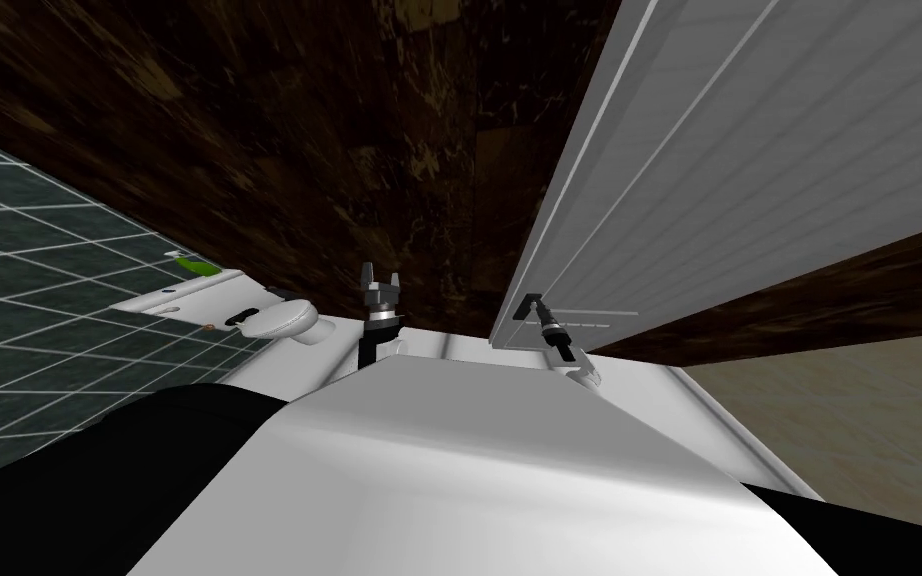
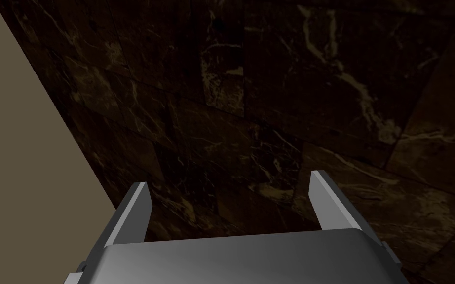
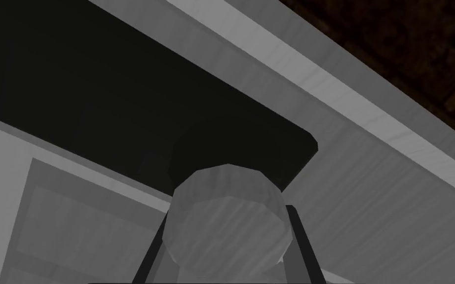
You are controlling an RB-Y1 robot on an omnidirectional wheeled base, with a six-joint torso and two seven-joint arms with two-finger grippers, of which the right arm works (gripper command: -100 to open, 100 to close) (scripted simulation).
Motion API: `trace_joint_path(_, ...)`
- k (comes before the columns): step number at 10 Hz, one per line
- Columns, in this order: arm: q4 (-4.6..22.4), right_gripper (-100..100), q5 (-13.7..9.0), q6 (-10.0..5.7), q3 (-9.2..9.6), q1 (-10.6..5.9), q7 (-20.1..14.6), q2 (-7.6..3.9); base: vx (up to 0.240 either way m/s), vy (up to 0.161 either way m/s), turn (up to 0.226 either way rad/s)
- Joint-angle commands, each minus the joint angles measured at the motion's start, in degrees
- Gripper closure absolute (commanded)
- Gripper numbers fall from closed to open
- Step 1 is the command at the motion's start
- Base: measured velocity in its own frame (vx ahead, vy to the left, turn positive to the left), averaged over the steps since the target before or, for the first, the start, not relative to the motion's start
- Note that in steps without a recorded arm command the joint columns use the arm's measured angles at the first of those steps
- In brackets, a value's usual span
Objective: Pull the door open
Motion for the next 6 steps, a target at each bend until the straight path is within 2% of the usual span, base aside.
trace_joint_path(1, -0.2, 100, -1.5, 0.34, -0.11, -0.08, -2.9, 0.21, -0.072, -0.054, 0.095)
trace_joint_path(2, -0.2, 100, -1.5, 0.34, -0.11, -0.08, -3.2, 0.21, -0.053, -0.037, 0.050)
trace_joint_path(4, -0.6, 100, -4.1, 1.30, 0.08, -0.12, -7.0, 0.81, -0.080, -0.052, 0.107)
trace_joint_path(5, -0.6, 100, -4.1, 1.30, 0.08, -0.12, -8.0, 0.81, -0.063, -0.044, 0.078)
trace_joint_path(6, -0.9, 100, -5.4, 1.78, 0.18, -0.14, -10.0, 1.10, -0.052, -0.041, 0.103)
